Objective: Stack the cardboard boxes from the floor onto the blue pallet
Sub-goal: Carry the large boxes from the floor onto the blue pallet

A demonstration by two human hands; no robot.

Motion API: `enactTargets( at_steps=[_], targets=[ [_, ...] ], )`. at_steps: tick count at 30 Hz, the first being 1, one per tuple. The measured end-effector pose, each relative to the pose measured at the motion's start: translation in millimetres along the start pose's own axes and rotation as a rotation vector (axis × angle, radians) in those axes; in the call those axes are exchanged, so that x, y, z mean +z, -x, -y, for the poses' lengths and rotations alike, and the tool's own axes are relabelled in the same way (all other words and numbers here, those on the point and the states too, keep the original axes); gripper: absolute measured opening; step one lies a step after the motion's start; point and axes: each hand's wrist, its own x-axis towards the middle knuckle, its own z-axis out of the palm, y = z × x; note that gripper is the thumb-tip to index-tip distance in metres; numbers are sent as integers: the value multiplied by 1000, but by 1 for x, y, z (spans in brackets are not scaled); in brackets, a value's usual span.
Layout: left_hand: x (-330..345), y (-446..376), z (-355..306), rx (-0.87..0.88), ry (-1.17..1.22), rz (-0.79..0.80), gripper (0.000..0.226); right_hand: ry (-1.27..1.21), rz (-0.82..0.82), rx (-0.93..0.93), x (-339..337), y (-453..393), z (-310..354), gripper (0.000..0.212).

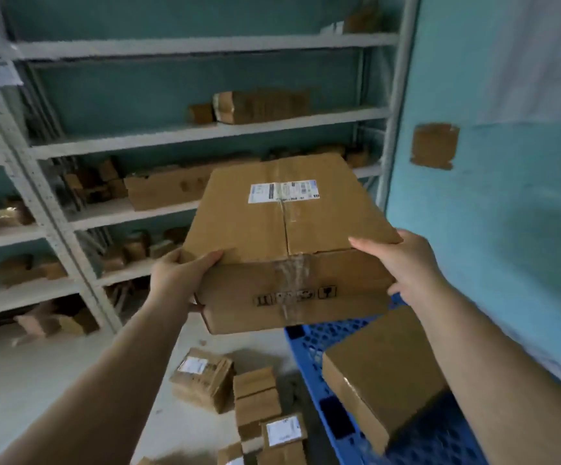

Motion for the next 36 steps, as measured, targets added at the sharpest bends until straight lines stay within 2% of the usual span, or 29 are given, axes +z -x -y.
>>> enactTargets(
  at_steps=[3,10,16,21,25,28,32,36],
  targets=[
    [60,27,-39,39,-41,165,75,-26,-181,1,-73,19,16,34],
    [186,89,-85,107,-86,514,75,-35,-550,28,-202,73,29,44],
    [254,138,-97,195,-138,832,61,5,-851,49,-250,140,34,38],
    [285,161,-93,201,-140,1093,51,59,-1071,73,-254,183,34,54],
    [307,174,-78,200,-150,1175,47,44,-1172,99,-257,197,19,65],
    [323,182,-62,183,-175,1221,44,77,-1194,126,-267,201,0,53],
    [348,193,-35,149,-210,1188,43,98,-1173,179,-293,196,-33,55],
    [377,194,0,108,-220,1164,43,84,-1134,208,-319,176,-71,47]
  ],
)
